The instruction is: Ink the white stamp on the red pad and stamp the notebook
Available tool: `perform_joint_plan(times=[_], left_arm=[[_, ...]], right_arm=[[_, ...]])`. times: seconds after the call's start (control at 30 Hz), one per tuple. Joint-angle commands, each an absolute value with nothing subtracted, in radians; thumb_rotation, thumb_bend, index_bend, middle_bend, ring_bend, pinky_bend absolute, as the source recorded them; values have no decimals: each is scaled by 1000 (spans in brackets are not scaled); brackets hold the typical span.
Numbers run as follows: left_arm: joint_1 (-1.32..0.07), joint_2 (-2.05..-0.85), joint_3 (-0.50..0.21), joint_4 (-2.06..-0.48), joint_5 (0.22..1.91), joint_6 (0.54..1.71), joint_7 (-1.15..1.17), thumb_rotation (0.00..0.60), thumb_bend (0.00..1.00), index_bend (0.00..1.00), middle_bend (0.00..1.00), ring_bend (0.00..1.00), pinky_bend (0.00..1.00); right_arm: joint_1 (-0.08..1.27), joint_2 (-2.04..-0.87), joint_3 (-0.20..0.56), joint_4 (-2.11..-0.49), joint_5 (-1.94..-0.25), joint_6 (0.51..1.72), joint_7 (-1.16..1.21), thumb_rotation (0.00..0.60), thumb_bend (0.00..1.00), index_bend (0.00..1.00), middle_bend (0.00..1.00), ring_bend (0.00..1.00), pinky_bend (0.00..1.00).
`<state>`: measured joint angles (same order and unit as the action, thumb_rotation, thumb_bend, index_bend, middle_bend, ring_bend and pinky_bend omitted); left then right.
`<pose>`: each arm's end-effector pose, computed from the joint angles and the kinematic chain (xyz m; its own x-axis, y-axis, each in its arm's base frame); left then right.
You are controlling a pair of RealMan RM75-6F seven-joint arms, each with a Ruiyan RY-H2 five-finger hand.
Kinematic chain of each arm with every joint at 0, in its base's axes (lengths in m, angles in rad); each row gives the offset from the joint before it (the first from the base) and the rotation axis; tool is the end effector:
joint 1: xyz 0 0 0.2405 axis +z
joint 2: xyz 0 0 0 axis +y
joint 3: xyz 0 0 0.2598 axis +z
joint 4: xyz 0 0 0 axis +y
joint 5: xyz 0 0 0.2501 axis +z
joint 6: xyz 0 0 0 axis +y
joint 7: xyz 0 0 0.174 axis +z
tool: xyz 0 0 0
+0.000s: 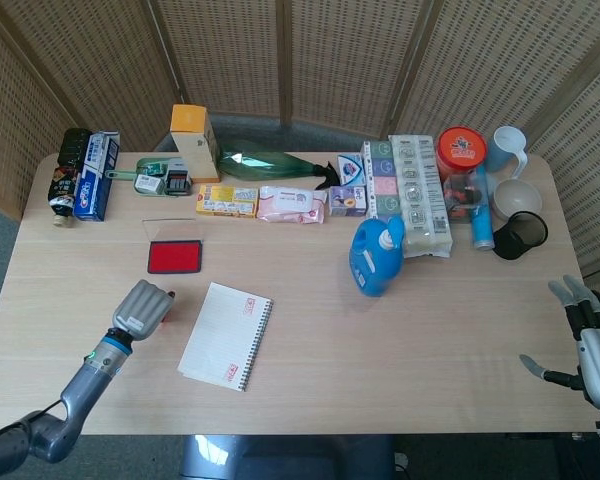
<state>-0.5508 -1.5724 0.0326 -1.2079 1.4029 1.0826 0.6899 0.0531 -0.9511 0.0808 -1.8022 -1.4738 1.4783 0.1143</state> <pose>-0.2676 0.3306 -0.0659 0.9068 0.0028 0.4215 0.3762 -0.4562 -0.8064 -0.3085 -0.2098 0.1634 0.2631 0.0094 0.9647 -0.9645 0.0280 0.2628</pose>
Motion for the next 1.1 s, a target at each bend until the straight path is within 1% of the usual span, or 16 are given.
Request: perform_joint_plan(times=[0.03, 0.37, 0.77, 1.1], left_arm=[[-551, -1579, 33, -1204, 1403, 1078, 699, 600, 331, 669, 1000, 1000, 1000], [-549, -1580, 23, -1215, 1395, 1074, 726, 600, 284, 669, 1000, 1000, 1000], [-548, -1567, 20, -1235, 1402, 1081, 750, 600, 283, 669, 1000, 1000, 1000], [-556, -1579, 13, -1245, 1390, 1072, 837, 600, 282, 669, 1000, 1000, 1000]], right_arm=[[53, -951, 81, -1802, -1473, 1478, 115, 521, 0, 25, 0, 0, 0], [52, -948, 82, -1802, -1475, 1482, 122, 523, 0, 24, 0, 0, 0], [52, -944, 81, -1808, -1471, 1478, 116, 522, 0, 24, 0, 0, 0], [51, -941, 81, -1810, -1471, 1480, 122, 523, 0, 25, 0, 0, 0]])
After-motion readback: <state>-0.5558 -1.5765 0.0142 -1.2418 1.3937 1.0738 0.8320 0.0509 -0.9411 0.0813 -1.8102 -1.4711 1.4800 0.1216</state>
